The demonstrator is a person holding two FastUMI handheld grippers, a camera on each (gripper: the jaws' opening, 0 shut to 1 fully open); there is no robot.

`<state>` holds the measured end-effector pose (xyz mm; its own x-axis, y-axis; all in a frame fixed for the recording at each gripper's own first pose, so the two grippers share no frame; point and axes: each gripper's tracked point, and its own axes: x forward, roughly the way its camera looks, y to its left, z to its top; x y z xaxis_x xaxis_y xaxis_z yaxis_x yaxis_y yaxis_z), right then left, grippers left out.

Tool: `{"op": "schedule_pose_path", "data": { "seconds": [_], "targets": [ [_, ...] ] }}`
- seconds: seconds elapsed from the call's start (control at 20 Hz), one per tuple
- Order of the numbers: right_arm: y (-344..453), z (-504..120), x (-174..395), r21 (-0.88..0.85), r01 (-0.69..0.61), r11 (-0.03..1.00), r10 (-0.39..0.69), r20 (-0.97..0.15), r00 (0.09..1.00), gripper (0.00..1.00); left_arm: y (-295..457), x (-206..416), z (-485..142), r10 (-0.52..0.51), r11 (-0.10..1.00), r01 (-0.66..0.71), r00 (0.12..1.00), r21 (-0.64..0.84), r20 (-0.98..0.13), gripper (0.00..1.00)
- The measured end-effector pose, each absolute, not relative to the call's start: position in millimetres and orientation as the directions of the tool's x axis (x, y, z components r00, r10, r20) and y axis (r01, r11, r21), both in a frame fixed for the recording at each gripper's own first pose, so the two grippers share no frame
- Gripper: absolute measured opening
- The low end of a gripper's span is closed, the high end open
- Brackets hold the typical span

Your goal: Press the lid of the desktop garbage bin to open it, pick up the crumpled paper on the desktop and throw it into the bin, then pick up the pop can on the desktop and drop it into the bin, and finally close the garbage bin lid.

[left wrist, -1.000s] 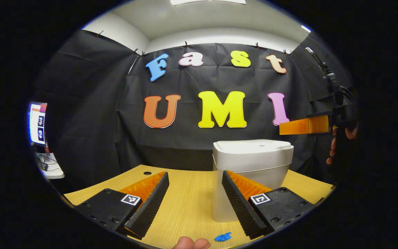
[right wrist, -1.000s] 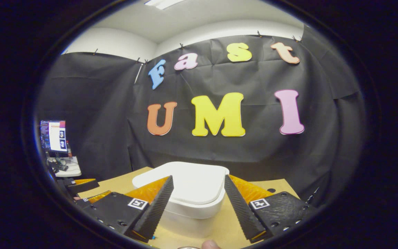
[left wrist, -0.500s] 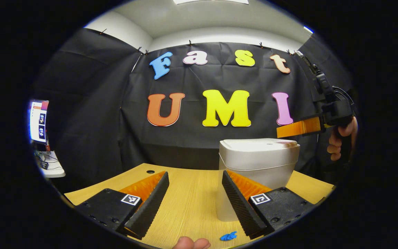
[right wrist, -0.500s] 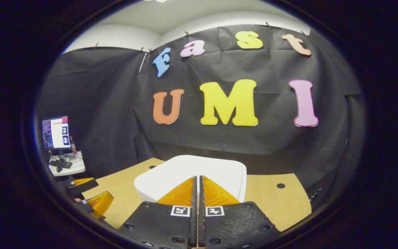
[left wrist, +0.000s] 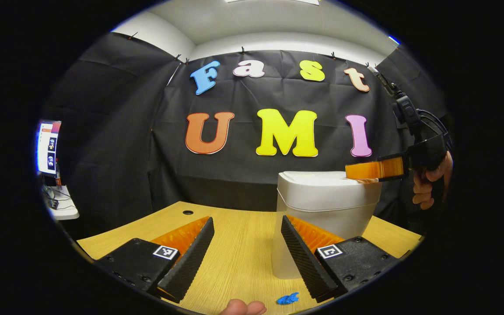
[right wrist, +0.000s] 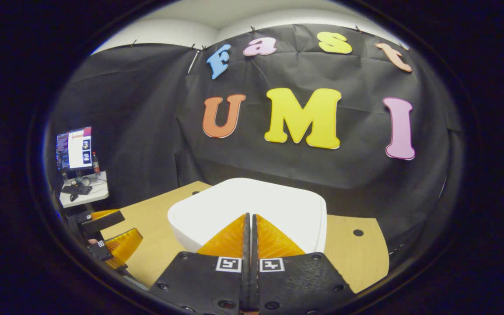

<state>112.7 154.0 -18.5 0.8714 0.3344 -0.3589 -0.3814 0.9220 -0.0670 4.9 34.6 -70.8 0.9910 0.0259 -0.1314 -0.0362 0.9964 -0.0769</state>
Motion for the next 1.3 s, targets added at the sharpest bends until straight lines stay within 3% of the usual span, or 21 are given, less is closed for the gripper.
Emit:
{"op": "schedule_pose_path", "data": {
  "seconds": [0.1, 0.15, 0.2, 0.25, 0.3, 0.35, 0.4, 0.45, 0.5, 0.55, 0.65, 1.3],
  "targets": [
    [153, -5, 114, 0.048, -0.374, 0.926, 0.369, -0.308, 0.877, 0.01, 33, 6, -71, 0.022, 0.996, -0.033, 0.991, -0.081, -0.133, 0.99],
    [145, -3, 121, 0.056, -0.333, 0.941, 0.334, -0.303, 0.893, 0.01, 32, 5, -71, 0.022, 0.996, -0.033, 0.991, -0.078, -0.134, 0.99],
    [130, 11, 119, 0.048, -0.306, 0.951, 0.307, -0.277, 0.911, 0.12, 33, 5, -72, 0.025, 0.996, -0.036, 0.99, -0.076, -0.141, 0.99],
    [124, 24, 122, 0.047, -0.287, 0.957, 0.29, -0.231, 0.929, 0.42, 33, 4, -72, 0.026, 0.997, -0.037, 0.989, -0.074, -0.144, 0.99],
    [120, 42, 121, 0.044, -0.264, 0.963, 0.268, -0.176, 0.947, 0.41, 31, 5, -71, 0.025, 0.997, -0.036, 0.989, -0.072, -0.145, 0.99],
    [120, 56, 119, 0.04, -0.266, 0.963, 0.269, -0.134, 0.954, 0.49, 30, 6, -71, 0.024, 0.997, -0.035, 0.989, -0.07, -0.144, 0.99],
    [123, 64, 114, 0.029, -0.28, 0.96, 0.281, -0.11, 0.953, 0.59, 30, 6, -70, 0.025, 0.997, -0.035, 0.989, -0.069, -0.145, 0.99],
    [125, 68, 110, 0.02, -0.295, 0.955, 0.295, -0.099, 0.95, 0.77, 28, 6, -70, 0.024, 0.997, -0.034, 0.989, -0.07, -0.145, 0.99],
    [126, 72, 107, 0.018, -0.304, 0.952, 0.305, -0.089, 0.948, 0.8, 27, 7, -70, 0.02, 0.997, -0.031, 0.989, -0.074, -0.145, 0.99],
    [125, 74, 105, 0.016, -0.31, 0.951, 0.31, -0.083, 0.947, 0.94, 24, 7, -71, 0.014, 0.996, -0.026, 0.989, -0.081, -0.147, 0.99],
    [119, 68, 102, 0.005, -0.297, 0.955, 0.297, -0.083, 0.951, 0.99, 18, 5, -73, 0.003, 0.996, -0.017, 0.988, -0.09, -0.155, 0.99],
    [80, 31, 51, 0.038, -0.256, 0.966, 0.257, -0.031, 0.966, 0.98, 0, 5, -76, -0.015, 0.996, 0.001, 0.986, -0.084, -0.164, 0.99]
  ]
}}
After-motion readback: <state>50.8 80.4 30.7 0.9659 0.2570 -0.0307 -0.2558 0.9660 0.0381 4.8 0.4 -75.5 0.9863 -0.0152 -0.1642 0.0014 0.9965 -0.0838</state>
